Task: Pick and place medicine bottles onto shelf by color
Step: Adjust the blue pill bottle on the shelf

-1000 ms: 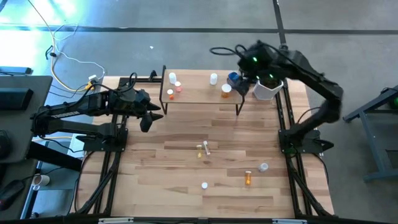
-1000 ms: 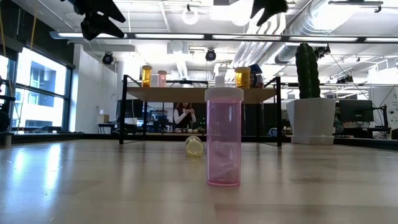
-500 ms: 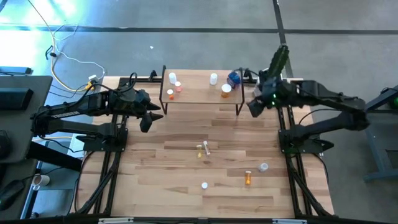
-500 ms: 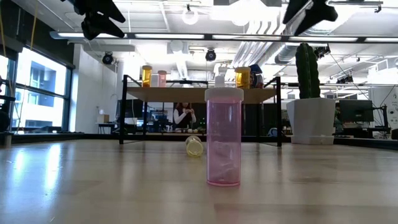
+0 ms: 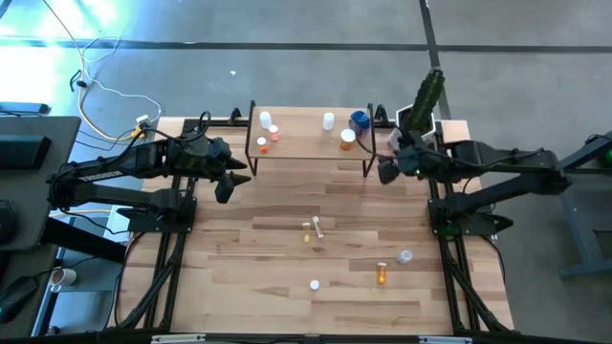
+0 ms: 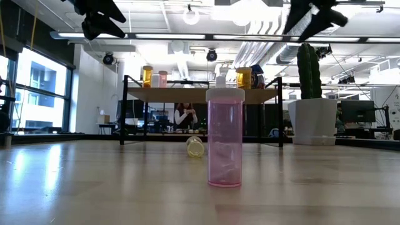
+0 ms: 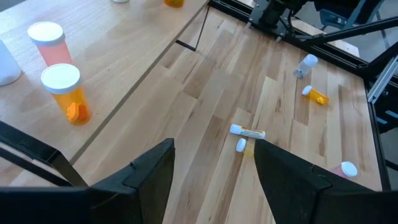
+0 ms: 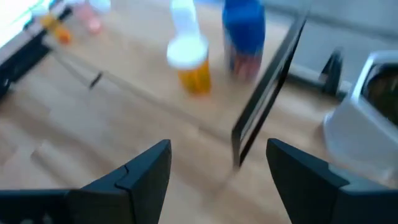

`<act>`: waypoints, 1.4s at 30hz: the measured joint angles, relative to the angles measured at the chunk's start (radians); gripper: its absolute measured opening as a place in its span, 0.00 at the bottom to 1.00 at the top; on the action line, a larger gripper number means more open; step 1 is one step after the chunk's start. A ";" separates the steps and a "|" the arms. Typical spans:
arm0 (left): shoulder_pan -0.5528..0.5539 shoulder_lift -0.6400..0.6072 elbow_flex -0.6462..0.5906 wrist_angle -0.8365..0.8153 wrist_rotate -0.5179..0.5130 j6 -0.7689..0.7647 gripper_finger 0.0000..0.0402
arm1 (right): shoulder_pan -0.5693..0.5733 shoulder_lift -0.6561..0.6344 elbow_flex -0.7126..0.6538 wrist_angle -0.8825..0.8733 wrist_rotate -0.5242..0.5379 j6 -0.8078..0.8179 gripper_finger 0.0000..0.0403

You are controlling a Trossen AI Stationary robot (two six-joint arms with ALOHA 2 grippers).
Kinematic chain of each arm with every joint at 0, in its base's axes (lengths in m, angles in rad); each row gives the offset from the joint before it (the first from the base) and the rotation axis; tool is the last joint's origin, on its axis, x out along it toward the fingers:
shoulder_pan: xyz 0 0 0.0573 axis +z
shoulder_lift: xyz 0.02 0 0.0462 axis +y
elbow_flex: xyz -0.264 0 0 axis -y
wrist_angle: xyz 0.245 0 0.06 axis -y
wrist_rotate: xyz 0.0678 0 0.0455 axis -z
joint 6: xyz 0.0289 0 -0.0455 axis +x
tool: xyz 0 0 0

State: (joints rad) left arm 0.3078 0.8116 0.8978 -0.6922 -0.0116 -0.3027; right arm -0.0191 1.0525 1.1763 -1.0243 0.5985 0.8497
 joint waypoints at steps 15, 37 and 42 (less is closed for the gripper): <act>0.000 0.000 0.000 0.000 0.000 0.000 0.53 | -0.475 0.036 0.000 0.324 -0.357 -0.537 0.63; 0.000 0.000 0.000 0.001 -0.031 -0.009 0.53 | -0.656 0.278 0.000 0.445 -0.632 -0.802 0.63; 0.000 0.000 0.000 0.001 -0.044 -0.010 0.53 | -0.656 0.284 0.000 0.445 -0.637 -0.859 0.63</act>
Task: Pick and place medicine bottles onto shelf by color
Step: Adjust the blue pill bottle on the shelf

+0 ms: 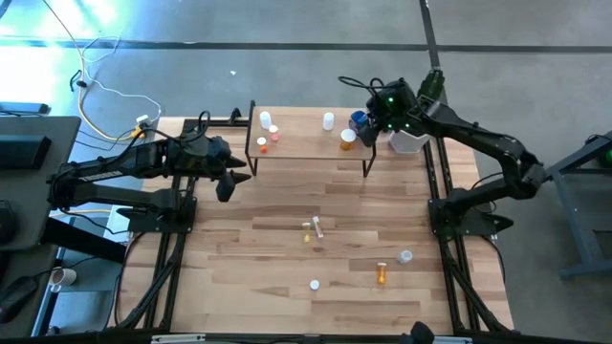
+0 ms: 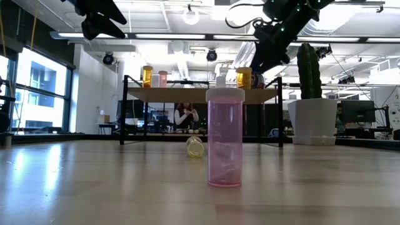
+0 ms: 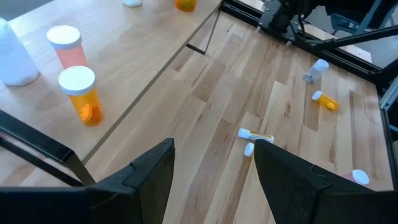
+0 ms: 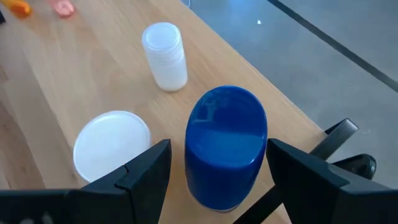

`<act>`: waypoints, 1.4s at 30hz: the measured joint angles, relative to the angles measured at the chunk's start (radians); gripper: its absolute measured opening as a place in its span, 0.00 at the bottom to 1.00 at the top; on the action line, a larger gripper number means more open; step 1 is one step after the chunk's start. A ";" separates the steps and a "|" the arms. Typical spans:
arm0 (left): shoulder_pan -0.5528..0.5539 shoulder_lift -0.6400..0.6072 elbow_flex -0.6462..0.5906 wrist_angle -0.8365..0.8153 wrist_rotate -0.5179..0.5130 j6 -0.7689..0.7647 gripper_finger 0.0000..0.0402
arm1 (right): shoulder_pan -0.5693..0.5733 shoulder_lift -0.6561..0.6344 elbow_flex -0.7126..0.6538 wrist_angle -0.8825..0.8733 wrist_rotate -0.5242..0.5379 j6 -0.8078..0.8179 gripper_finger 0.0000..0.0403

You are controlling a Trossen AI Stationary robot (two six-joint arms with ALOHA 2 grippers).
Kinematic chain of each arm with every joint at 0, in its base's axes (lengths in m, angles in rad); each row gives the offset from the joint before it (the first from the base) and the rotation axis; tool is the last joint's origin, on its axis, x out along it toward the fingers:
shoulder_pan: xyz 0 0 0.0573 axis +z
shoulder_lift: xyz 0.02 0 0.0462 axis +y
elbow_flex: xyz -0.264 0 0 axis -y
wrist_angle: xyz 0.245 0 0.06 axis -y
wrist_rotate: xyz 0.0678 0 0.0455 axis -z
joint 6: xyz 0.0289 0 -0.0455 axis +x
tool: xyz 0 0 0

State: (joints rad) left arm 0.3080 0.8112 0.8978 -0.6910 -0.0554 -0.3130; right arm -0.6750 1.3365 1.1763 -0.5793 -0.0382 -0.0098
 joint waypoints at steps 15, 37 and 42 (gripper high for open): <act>0.000 0.000 0.000 0.000 -0.039 -0.016 0.53 | -0.064 0.003 0.000 0.000 -0.090 -0.098 0.41; 0.000 0.000 0.000 0.000 -0.046 -0.087 0.53 | -0.137 0.003 0.000 0.007 -0.292 -0.338 0.44; 0.000 0.000 0.000 0.000 -0.046 -0.088 0.53 | -0.139 0.005 0.022 -0.021 -0.291 -0.358 0.44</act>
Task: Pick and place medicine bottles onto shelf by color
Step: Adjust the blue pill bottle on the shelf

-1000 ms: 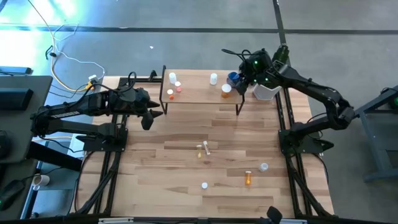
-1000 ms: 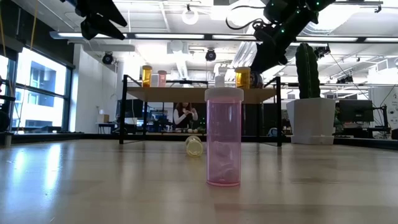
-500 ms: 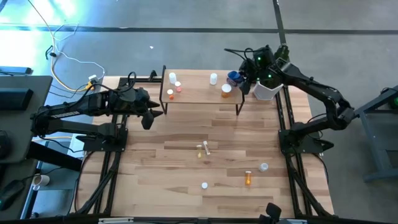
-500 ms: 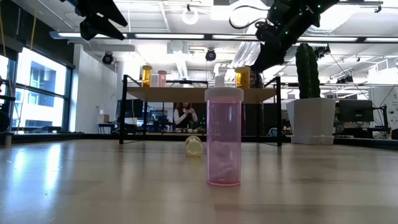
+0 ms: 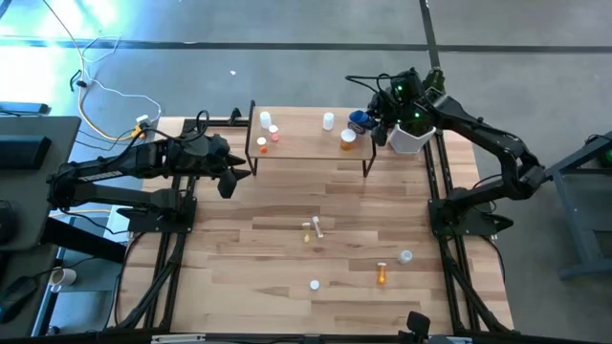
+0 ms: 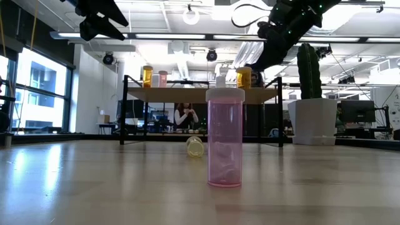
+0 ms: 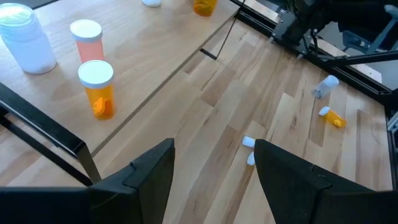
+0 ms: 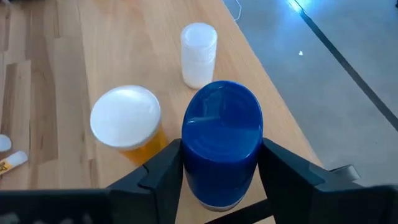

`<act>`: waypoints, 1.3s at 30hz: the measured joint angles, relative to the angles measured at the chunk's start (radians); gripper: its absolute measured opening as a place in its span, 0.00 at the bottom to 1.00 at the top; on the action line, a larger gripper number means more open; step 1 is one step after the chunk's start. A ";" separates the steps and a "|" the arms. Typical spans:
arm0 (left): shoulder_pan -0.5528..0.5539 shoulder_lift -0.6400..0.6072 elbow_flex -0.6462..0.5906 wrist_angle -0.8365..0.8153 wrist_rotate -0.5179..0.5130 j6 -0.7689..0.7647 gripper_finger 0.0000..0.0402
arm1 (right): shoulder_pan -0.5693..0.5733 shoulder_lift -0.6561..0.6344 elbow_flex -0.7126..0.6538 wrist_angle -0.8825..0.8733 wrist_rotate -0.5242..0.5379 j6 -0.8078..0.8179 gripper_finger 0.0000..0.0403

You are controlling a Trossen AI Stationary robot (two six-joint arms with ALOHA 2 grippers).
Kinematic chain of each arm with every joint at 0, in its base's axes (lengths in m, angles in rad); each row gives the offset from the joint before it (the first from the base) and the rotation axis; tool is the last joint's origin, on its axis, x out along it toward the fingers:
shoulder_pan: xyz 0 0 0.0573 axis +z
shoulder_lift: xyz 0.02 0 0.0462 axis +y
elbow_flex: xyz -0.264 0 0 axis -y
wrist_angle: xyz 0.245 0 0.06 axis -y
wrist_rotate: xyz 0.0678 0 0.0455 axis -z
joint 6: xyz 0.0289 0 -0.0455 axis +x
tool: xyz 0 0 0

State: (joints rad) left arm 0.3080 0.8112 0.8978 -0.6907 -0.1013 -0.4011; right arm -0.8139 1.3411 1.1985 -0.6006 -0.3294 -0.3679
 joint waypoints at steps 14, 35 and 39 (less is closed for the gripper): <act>0.000 0.000 0.000 0.000 0.000 -0.007 0.53 | -0.011 0.059 0.181 -0.095 0.015 -0.055 0.44; 0.000 0.000 0.000 -0.001 0.001 0.001 0.53 | -0.018 0.364 0.489 -0.401 -0.065 -0.246 0.44; 0.000 0.000 0.000 -0.001 0.001 0.001 0.53 | -0.018 0.373 0.489 -0.415 -0.019 -0.261 0.44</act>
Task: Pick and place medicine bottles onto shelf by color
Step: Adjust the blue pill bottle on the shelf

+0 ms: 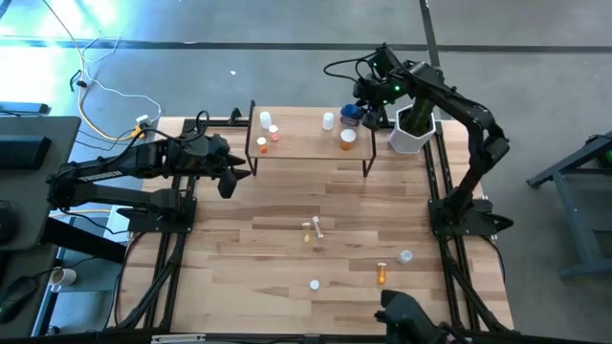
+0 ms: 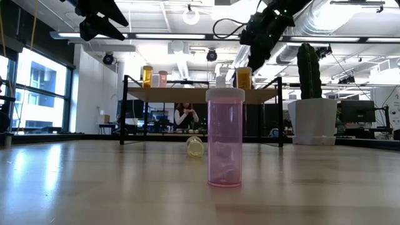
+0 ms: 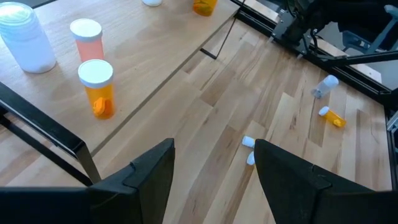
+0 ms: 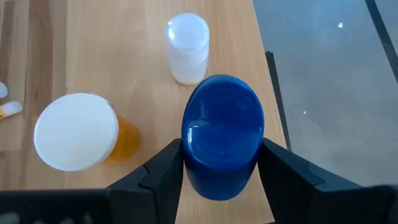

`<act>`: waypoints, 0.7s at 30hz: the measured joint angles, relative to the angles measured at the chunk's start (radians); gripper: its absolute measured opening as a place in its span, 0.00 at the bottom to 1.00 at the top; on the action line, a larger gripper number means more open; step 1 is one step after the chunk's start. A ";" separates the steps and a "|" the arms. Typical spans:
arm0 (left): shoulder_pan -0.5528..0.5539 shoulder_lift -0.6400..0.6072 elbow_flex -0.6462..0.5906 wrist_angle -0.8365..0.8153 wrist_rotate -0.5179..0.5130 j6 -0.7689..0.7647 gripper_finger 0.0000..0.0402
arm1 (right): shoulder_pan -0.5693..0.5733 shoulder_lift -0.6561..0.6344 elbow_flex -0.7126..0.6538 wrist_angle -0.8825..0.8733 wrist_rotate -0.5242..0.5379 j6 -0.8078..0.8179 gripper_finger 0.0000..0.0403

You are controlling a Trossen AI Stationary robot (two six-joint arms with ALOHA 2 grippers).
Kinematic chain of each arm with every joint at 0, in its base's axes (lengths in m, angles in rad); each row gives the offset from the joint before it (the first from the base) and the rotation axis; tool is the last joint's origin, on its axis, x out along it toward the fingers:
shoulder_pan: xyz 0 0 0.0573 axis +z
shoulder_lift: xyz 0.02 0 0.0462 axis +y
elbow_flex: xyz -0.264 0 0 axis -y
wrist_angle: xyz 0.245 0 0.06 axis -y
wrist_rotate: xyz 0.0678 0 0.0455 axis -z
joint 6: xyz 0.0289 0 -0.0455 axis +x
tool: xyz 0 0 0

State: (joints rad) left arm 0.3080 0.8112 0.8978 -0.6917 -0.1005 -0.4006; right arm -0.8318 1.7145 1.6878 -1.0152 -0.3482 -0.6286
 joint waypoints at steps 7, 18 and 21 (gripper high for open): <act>0.000 0.000 0.000 0.000 0.000 0.000 0.53 | 0.000 0.000 0.001 -0.011 0.005 -0.001 0.44; 0.000 0.000 0.000 0.000 0.000 0.002 0.53 | 0.000 -0.001 0.002 -0.014 0.047 -0.008 0.44; 0.000 0.000 0.000 0.000 0.000 0.002 0.53 | 0.001 -0.001 0.002 -0.014 0.052 -0.008 0.44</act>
State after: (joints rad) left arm 0.3080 0.8112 0.8977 -0.6915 -0.1005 -0.3983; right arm -0.8307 1.7138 1.6894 -1.0290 -0.2967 -0.6365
